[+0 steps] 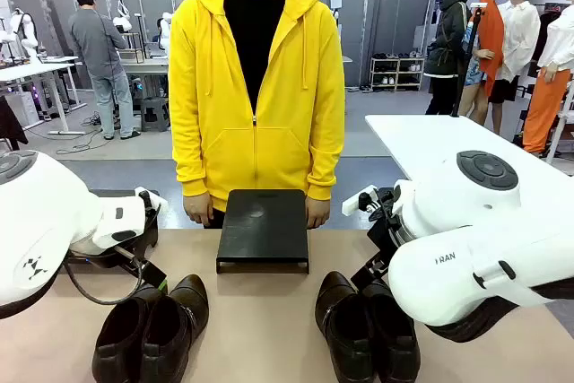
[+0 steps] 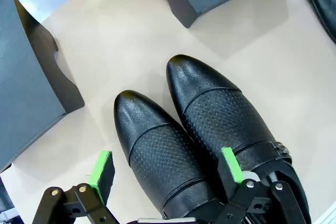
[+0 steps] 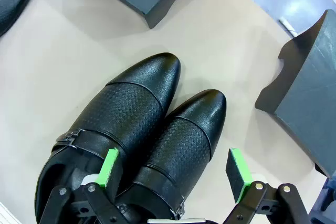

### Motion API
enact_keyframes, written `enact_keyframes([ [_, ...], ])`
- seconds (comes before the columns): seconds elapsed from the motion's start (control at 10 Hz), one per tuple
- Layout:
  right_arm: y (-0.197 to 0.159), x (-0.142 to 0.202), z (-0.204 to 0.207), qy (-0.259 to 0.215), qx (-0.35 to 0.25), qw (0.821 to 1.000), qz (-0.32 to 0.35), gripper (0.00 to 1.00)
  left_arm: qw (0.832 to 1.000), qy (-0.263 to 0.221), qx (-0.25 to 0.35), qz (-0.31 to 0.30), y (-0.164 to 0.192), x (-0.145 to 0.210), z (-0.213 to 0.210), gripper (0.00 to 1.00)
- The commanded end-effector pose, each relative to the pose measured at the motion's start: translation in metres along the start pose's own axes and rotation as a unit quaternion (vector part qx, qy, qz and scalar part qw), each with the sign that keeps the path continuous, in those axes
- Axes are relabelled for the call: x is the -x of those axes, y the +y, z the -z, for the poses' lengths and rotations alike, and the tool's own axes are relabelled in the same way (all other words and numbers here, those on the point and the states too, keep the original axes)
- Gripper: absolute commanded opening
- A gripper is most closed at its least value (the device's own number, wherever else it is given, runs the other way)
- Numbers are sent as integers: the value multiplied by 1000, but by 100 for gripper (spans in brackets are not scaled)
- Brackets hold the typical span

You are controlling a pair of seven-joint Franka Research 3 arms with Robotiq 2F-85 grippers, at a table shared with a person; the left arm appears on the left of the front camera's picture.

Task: Place the shoes on the stand as instructed by the person.
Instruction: Pick up one pair of Shoes and place it on the Shoes Stand indicated by the person.

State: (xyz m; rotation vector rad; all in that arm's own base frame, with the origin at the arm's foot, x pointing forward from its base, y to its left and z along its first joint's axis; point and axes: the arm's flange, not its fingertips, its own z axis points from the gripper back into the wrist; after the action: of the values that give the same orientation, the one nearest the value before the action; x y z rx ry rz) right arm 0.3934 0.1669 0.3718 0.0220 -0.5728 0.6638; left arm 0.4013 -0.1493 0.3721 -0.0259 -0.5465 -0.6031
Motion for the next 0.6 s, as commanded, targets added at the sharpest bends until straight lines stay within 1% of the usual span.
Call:
enact_keyframes([
  [0.0,0,0,0,0,0,1000,0,100,1000,0,0,0,0,0,0,100],
  [0.5,0,0,0,0,0,1000,0,100,1000,0,0,0,0,0,0,100],
])
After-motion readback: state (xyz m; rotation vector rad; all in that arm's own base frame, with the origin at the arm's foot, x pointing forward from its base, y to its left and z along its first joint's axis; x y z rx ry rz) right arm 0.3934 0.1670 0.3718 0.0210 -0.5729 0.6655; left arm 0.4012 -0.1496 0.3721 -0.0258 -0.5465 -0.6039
